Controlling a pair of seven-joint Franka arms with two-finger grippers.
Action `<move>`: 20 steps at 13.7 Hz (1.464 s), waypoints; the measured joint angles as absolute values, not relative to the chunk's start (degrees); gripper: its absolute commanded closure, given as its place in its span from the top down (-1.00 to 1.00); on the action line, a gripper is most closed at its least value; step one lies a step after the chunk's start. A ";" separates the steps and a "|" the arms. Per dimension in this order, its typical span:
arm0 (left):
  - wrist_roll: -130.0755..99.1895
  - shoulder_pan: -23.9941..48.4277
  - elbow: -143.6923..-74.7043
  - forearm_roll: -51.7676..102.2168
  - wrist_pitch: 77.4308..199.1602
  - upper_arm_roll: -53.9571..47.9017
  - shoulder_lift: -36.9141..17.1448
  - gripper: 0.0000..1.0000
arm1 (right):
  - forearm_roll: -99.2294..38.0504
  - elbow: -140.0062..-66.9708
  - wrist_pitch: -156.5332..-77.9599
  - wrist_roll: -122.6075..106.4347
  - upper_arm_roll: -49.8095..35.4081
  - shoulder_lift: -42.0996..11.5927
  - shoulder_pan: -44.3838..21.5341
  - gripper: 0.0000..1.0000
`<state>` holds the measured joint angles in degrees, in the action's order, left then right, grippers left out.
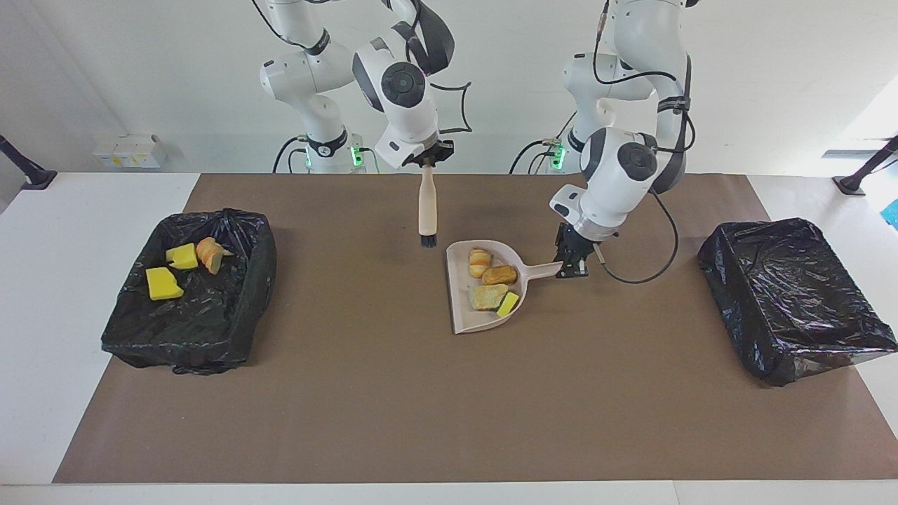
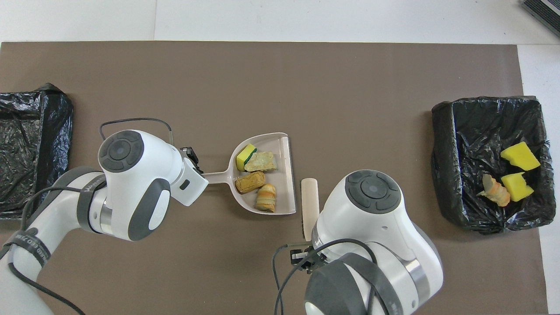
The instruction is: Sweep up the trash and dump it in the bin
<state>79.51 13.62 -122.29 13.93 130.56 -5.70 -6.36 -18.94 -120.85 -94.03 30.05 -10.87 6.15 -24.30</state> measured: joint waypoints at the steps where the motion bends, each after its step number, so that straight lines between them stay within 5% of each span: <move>1: 82.96 12.55 -122.30 16.31 131.31 -5.68 -6.46 -1.00 | -19.17 -122.80 -95.14 31.15 -10.95 6.95 -25.32 -1.00; 7: 88.93 10.82 -122.30 20.41 133.09 -5.55 -6.77 -0.99 | -21.62 -130.15 -107.16 34.44 -11.16 6.45 -32.51 -1.00; 16: 75.92 13.91 -122.13 -0.05 135.69 -6.23 -6.71 -0.78 | -23.64 -132.09 -118.05 34.51 -11.22 0.65 -37.41 -1.00; 17: 75.22 14.48 -122.13 -0.51 135.69 -6.22 -6.71 -0.60 | -23.64 -132.09 -118.05 34.51 -11.21 0.66 -37.41 -1.00; 18: 74.96 14.75 -122.13 -0.87 135.69 -6.21 -6.71 -0.08 | -23.64 -132.12 -118.03 34.51 -11.21 0.65 -37.41 -1.00; 20: 74.67 14.78 -122.20 -2.09 135.68 -6.20 -6.85 -0.14 | -23.64 -132.63 -117.97 34.51 -11.21 0.65 -37.45 -1.00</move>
<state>74.67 14.78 -122.20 -2.09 135.68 -6.20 -6.85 -23.64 -132.63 -117.97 34.51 -11.21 0.65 -37.45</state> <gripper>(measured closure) 0.586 0.736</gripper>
